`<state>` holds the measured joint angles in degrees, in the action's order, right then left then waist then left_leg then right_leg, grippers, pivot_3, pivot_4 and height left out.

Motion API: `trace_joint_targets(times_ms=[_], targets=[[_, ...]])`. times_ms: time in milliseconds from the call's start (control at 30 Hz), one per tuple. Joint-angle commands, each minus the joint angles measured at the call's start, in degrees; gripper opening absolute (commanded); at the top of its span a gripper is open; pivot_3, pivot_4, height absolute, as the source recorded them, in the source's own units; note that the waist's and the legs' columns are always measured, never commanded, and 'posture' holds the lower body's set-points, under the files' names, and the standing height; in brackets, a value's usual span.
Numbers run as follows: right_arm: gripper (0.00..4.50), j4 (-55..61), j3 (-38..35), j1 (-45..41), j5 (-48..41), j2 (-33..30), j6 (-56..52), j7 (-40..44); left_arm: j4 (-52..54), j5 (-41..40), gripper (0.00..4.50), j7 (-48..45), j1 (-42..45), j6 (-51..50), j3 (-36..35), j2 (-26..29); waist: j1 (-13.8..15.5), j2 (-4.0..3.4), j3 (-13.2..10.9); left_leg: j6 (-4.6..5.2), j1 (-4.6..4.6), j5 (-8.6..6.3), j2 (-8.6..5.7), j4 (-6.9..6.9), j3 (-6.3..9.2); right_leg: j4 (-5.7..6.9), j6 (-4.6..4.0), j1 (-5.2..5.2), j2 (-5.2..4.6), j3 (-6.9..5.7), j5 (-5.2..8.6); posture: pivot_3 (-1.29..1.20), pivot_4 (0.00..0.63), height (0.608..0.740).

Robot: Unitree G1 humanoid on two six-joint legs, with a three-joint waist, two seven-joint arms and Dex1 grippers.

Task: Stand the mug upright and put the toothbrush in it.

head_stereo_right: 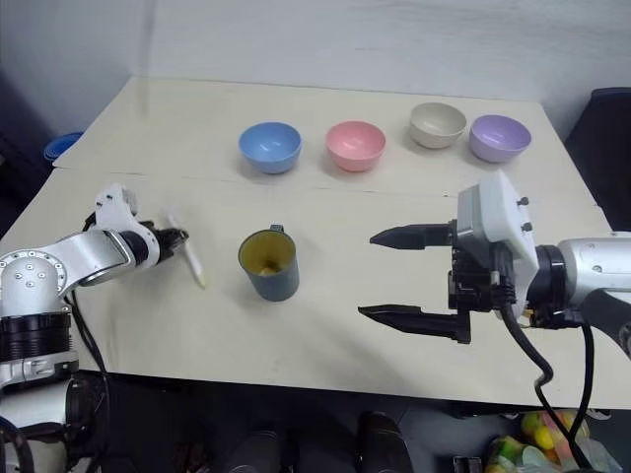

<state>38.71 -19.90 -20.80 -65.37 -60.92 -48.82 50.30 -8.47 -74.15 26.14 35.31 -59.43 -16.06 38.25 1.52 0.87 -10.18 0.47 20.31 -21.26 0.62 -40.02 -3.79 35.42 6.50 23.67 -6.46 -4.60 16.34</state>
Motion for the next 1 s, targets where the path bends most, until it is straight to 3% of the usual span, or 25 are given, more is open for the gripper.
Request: trace_joint_targets(times_ms=[33, 200, 433, 533, 667, 867, 1000], targets=[[4.50, 1.43, -2.71, 0.66, -1.73, 0.36, 0.95, -2.02, 4.44, 7.08, 0.17, -20.15, -0.05, 9.62, -0.20, 0.42, -0.05, 0.01, 0.00, 0.00, 0.05, -0.01, 0.01, 0.00, -0.02, -0.06, 0.00, 0.01, 0.00, -0.04, 0.00, 0.00, 0.150, 0.740], [4.50, 2.15, -3.38, 1.43, -3.49, -0.20, 0.69, -4.14, 10.01, 7.92, 0.17, -34.83, 4.38, 12.62, -0.23, -0.88, -0.08, 0.03, -0.04, 0.01, 0.13, -0.03, 0.08, 0.11, 0.04, -0.31, 0.05, 0.01, -0.01, -0.15, -0.03, 0.00, 0.150, 0.740], [4.50, 2.74, -3.00, 1.24, -4.02, -0.97, 0.51, -7.23, 14.65, 4.97, 0.17, -45.66, 9.83, 8.95, 1.93, -3.35, -0.10, 0.04, -0.05, 0.10, 0.11, -0.03, 0.18, 0.06, 0.21, -0.33, 0.12, -0.03, -0.10, -0.16, -0.07, 0.00, 0.150, 0.740], [4.50, 3.15, -3.74, 2.05, -4.26, -0.96, 0.57, -8.11, 18.07, 7.82, 0.17, -50.17, 10.28, 8.52, 5.64, -3.37, -0.14, 0.04, -0.05, 0.15, 0.11, -0.04, 0.18, 0.05, 0.23, -0.33, 0.17, -0.04, -0.10, -0.11, -0.11, 0.00, 0.150, 0.740], [4.50, 3.66, -5.08, 4.66, -2.54, -0.62, 1.31, -8.31, 19.42, 17.79, 0.17, -55.54, 9.81, 13.02, 11.17, -2.41, -0.09, 0.02, -0.06, 0.19, 0.12, -0.05, 0.15, 0.06, 0.21, -0.37, 0.17, -0.04, -0.08, -0.09, -0.11, 0.00, 0.150, 0.740], [4.50, 4.01, -7.02, 7.12, -2.36, -0.32, 1.95, -8.19, 19.79, 29.19, 0.17, -62.83, 7.92, 19.26, 15.72, -0.63, -0.17, -0.02, -0.09, 0.23, 0.12, -0.06, 0.17, 0.06, 0.19, -0.45, 0.16, -0.02, -0.06, -0.05, -0.12, 0.00, 0.150, 0.740], [4.50, 3.85, -7.40, 7.82, -2.35, -0.31, 2.35, -7.94, 19.31, 31.66, 0.17, -64.45, 6.44, 20.24, 15.75, -1.48, -0.10, -0.05, -0.13, 0.28, 0.12, -0.08, 0.28, 0.06, 0.21, -0.45, 0.16, -0.03, -0.08, -0.05, -0.12, 0.00, 0.150, 0.740]])
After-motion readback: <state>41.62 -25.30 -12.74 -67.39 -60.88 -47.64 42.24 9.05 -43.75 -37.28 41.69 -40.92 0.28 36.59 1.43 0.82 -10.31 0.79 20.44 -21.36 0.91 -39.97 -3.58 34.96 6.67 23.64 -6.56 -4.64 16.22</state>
